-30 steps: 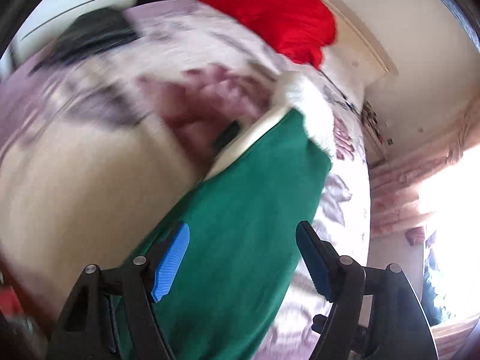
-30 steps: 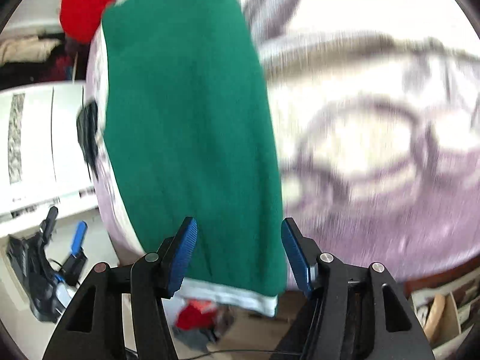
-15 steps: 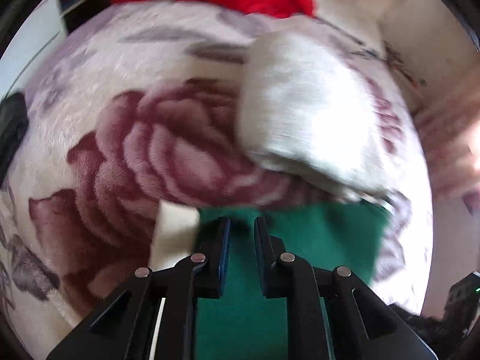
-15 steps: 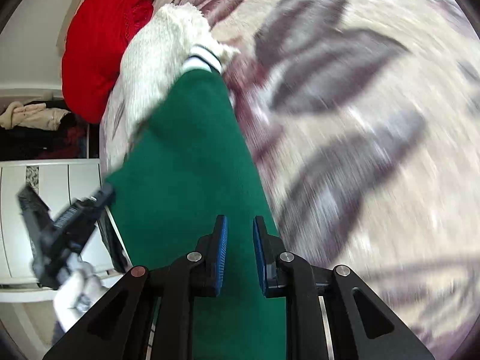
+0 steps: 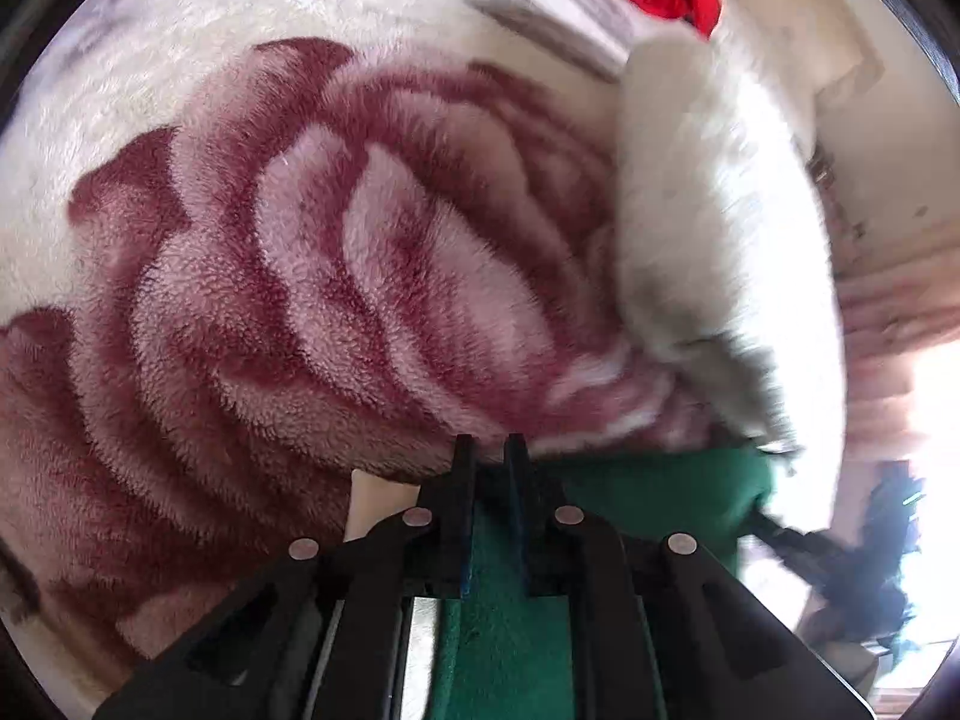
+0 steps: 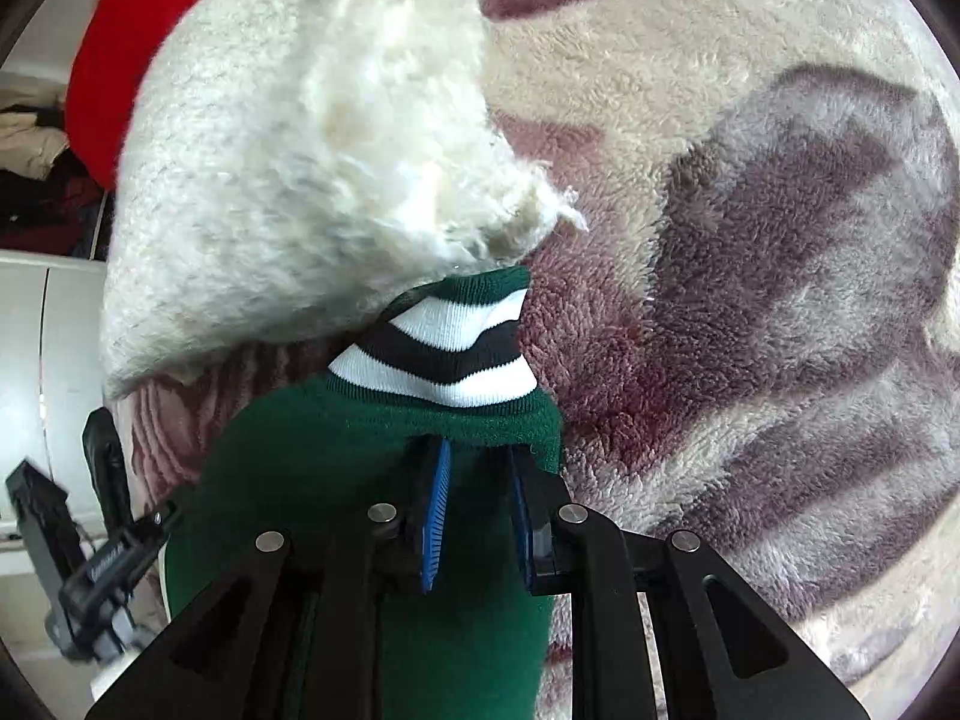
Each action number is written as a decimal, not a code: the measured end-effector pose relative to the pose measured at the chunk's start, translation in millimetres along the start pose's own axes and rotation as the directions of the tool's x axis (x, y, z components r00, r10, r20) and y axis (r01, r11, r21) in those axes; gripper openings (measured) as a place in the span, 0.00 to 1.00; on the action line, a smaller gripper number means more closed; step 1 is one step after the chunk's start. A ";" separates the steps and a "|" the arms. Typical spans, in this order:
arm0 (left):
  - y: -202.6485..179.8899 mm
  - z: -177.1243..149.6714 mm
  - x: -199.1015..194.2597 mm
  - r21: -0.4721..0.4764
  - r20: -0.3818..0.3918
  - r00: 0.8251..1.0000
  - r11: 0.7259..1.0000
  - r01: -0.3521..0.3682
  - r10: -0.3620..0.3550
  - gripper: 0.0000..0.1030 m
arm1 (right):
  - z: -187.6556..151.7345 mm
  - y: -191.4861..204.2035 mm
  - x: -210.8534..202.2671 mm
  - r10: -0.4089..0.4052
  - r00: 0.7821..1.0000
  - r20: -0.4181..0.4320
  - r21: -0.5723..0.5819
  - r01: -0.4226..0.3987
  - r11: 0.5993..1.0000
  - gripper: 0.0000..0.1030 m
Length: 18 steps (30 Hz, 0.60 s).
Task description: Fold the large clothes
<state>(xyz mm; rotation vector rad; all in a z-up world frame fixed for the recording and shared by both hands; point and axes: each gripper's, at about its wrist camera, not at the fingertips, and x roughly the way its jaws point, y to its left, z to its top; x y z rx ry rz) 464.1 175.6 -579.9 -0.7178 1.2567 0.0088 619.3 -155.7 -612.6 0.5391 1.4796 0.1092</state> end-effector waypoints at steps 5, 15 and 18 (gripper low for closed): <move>28.2 -26.3 -80.7 -0.026 0.048 0.986 0.986 0.163 -0.161 0.62 | -39.9 -11.3 -44.8 0.120 0.992 -0.025 0.041 -0.119 0.992 0.42; 31.8 -107.7 -59.7 0.181 -0.135 0.978 0.966 0.184 -0.161 0.22 | -170.7 -43.4 -46.8 0.108 0.991 -0.075 0.293 -0.082 0.953 0.53; 43.8 -100.1 -79.6 0.015 -0.136 0.855 0.862 0.507 -0.500 0.08 | -197.8 -38.7 -42.0 0.083 0.995 -0.062 0.323 -0.059 0.945 0.53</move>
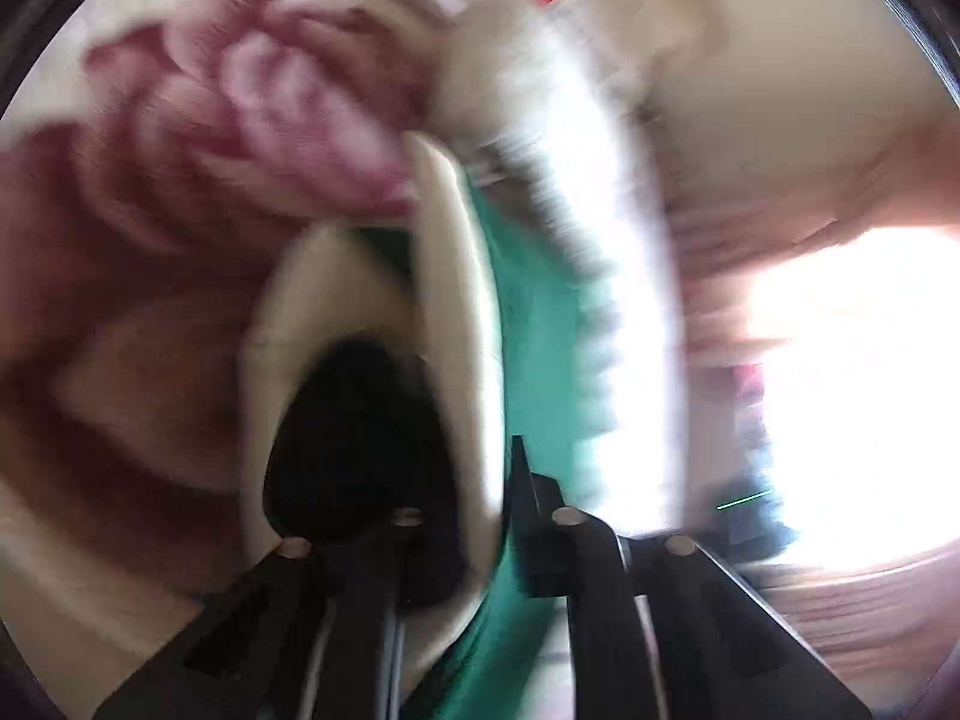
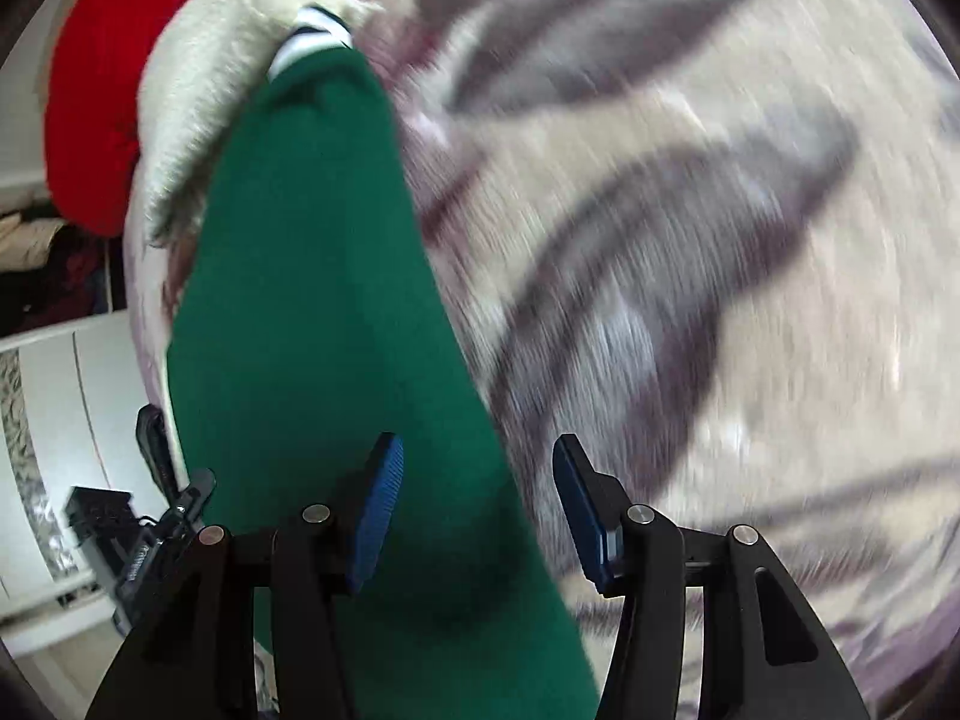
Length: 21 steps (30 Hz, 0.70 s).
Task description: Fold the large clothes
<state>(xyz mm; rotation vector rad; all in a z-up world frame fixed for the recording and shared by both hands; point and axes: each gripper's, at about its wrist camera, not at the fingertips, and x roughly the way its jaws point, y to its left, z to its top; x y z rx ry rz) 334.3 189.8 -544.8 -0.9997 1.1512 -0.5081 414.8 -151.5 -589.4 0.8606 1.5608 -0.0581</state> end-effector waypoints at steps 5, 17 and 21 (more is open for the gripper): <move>73.6 14.5 2.9 -0.141 -0.050 0.997 0.987 -0.072 0.065 0.09 | -29.0 -3.7 -7.8 -0.011 0.999 0.042 0.034 0.010 0.999 0.53; -25.7 -37.1 -83.7 0.002 0.069 0.996 0.999 -0.055 0.054 0.75 | -112.5 -49.9 -67.3 0.057 0.998 0.000 0.033 -0.057 0.998 0.61; -43.0 -101.4 -129.7 0.079 0.095 0.964 0.964 -0.255 0.248 0.75 | -159.7 -58.0 -70.3 0.080 0.995 -0.065 0.008 -0.079 0.997 0.68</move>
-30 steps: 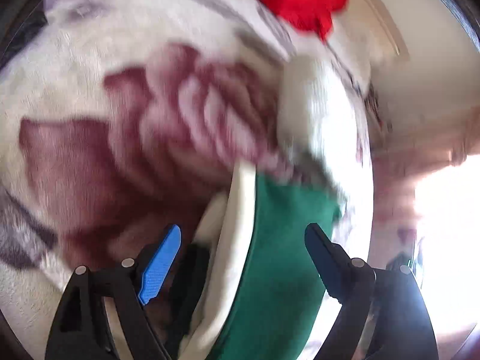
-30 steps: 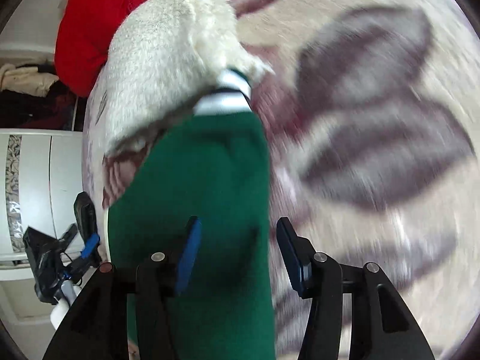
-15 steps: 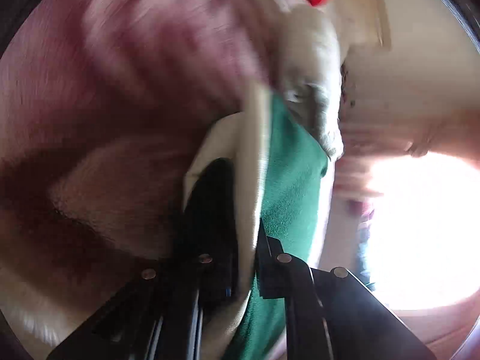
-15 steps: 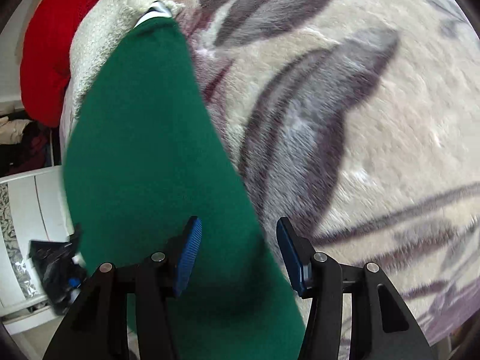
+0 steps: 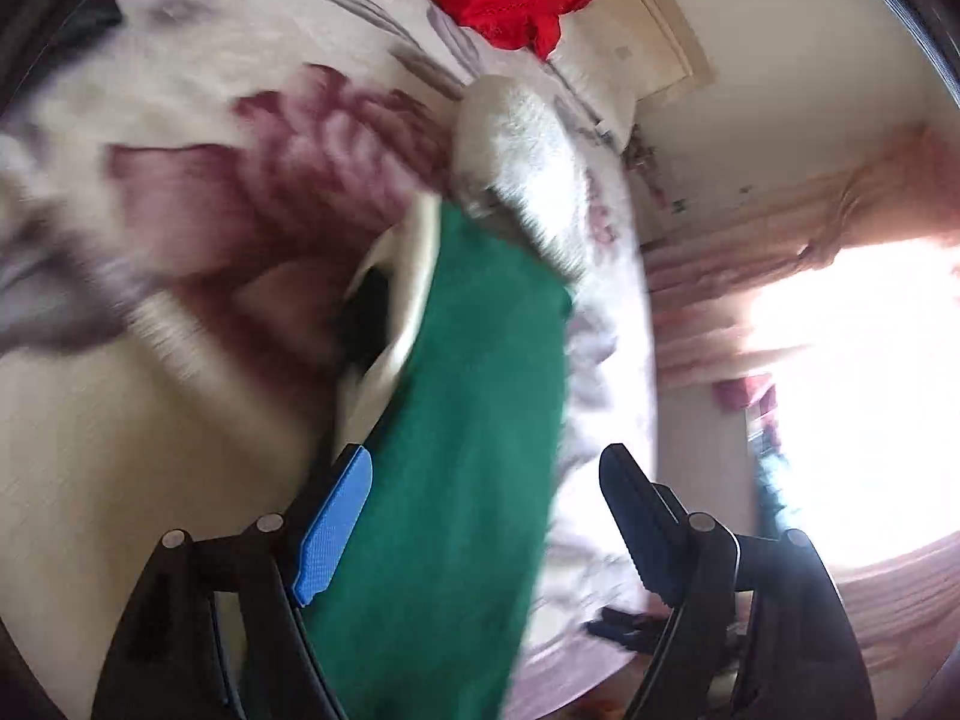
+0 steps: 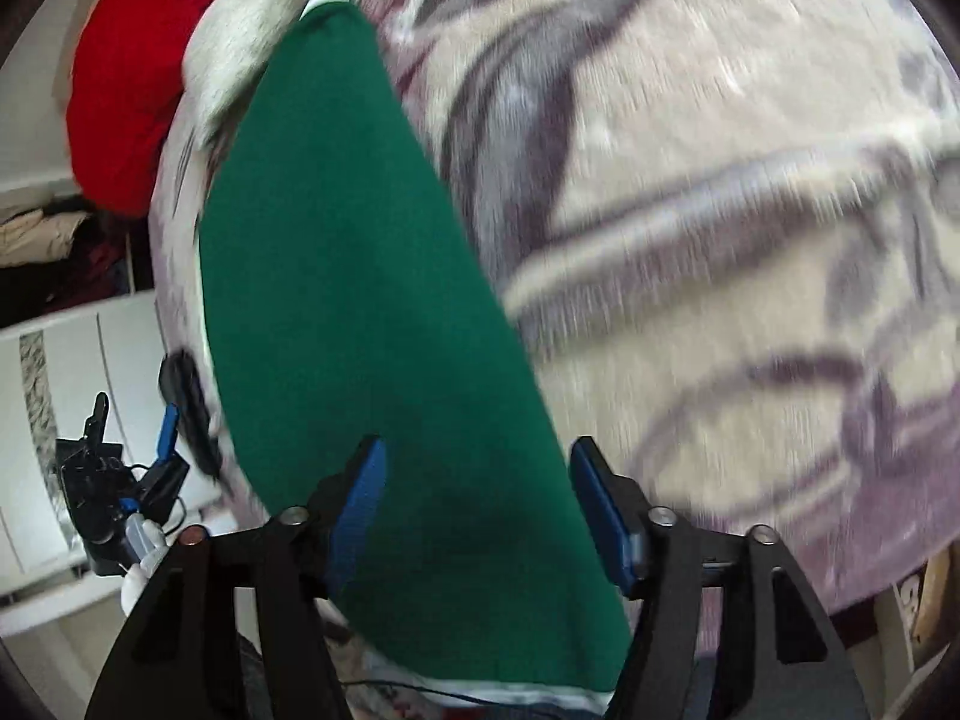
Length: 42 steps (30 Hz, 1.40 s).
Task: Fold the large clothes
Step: 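Grasp the striped hem ribbing with both grippers and lift the jacket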
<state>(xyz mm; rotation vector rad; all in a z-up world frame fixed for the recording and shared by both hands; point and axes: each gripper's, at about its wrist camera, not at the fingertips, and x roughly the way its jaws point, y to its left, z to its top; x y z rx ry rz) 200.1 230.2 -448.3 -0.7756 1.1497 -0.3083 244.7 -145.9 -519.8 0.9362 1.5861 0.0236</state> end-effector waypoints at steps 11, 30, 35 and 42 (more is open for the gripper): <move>80.9 -185.6 16.8 0.084 -0.286 0.900 0.945 -0.317 0.328 0.12 | -144.4 -85.4 93.2 -0.003 0.958 -0.288 0.069 0.024 0.997 0.67; 128.5 -161.4 -60.4 -0.016 -0.114 0.903 0.908 -0.418 0.414 0.73 | -165.6 -97.1 73.1 0.000 0.989 -0.147 0.020 0.003 1.000 0.71; 181.5 -162.3 -9.0 0.029 -0.202 0.875 0.896 -0.443 0.439 0.92 | -159.5 -99.1 86.0 -0.033 0.990 -0.136 0.021 0.036 0.999 0.71; 172.4 -161.8 -2.2 -0.025 -0.092 0.860 0.862 -0.507 0.503 1.00 | -159.0 -69.9 104.0 0.003 0.992 -0.124 0.009 -0.002 1.000 0.71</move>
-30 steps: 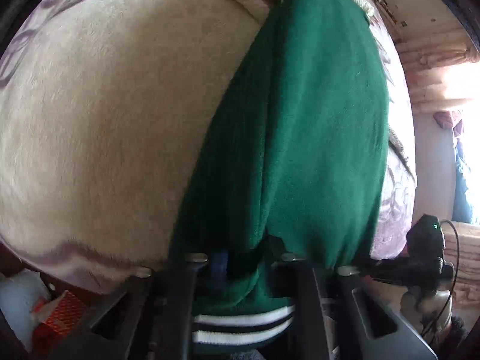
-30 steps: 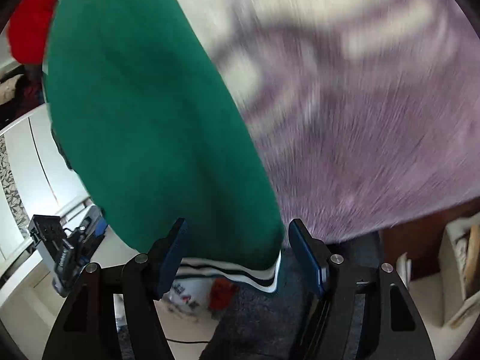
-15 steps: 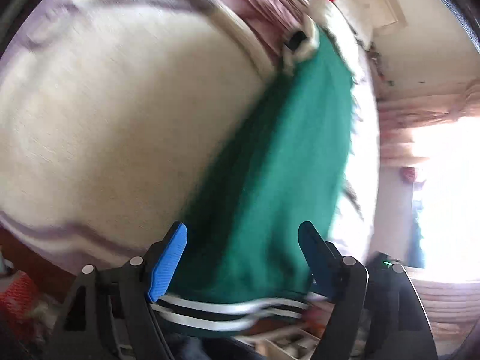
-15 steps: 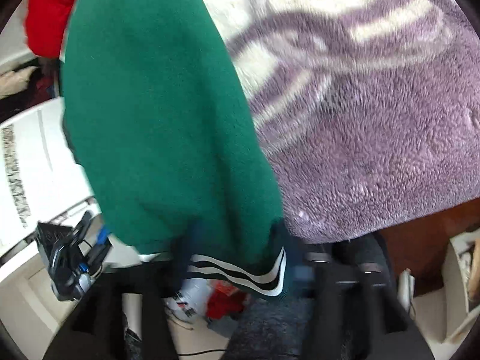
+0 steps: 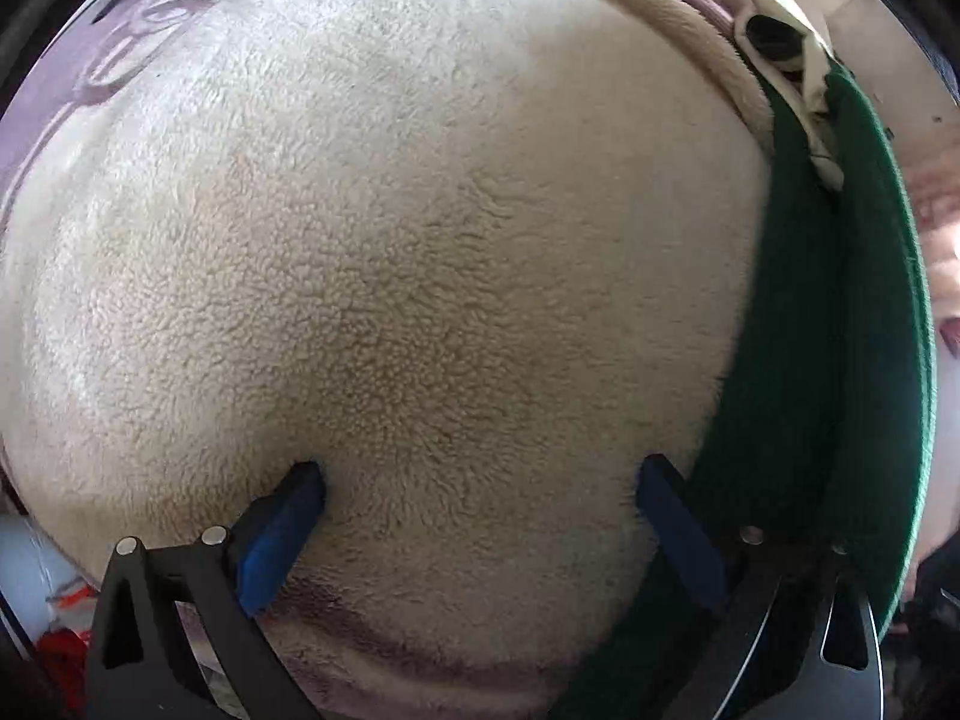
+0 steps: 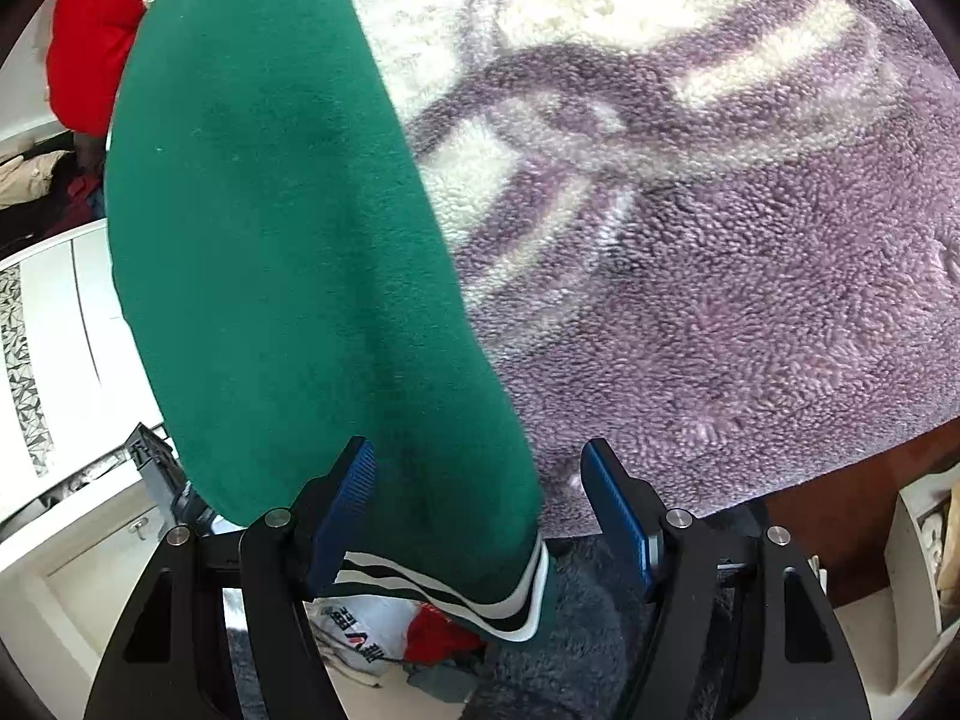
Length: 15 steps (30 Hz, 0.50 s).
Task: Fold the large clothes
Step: 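Grasp the striped hem ribbing with both grippers and lift the jacket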
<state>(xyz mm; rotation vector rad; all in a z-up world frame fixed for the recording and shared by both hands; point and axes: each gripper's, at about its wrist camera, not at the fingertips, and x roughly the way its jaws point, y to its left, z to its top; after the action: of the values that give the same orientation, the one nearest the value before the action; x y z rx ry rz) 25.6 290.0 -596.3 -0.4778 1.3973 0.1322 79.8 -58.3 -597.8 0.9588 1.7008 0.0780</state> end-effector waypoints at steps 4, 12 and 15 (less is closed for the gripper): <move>-27.9 0.3 -21.4 -0.041 0.020 0.999 0.999 0.026 -0.026 0.99 | -10.5 -2.9 0.7 0.034 0.999 -0.037 0.000 -0.034 0.999 0.71; -44.7 -38.4 -73.0 -0.027 -0.030 0.966 0.966 0.256 -0.257 0.99 | -49.9 -21.0 20.3 0.069 0.987 -0.143 0.012 -0.068 0.998 0.48; -73.4 -57.5 -54.8 0.094 -0.130 0.976 0.978 0.186 -0.173 0.46 | -56.0 -18.5 23.2 0.054 0.991 -0.125 0.004 -0.053 0.999 0.21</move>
<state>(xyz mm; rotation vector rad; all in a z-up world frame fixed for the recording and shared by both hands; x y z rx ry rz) -10.1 211.5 -530.9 -0.5284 1.4643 -0.1192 21.9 -33.3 -604.3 1.0184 1.7901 0.1762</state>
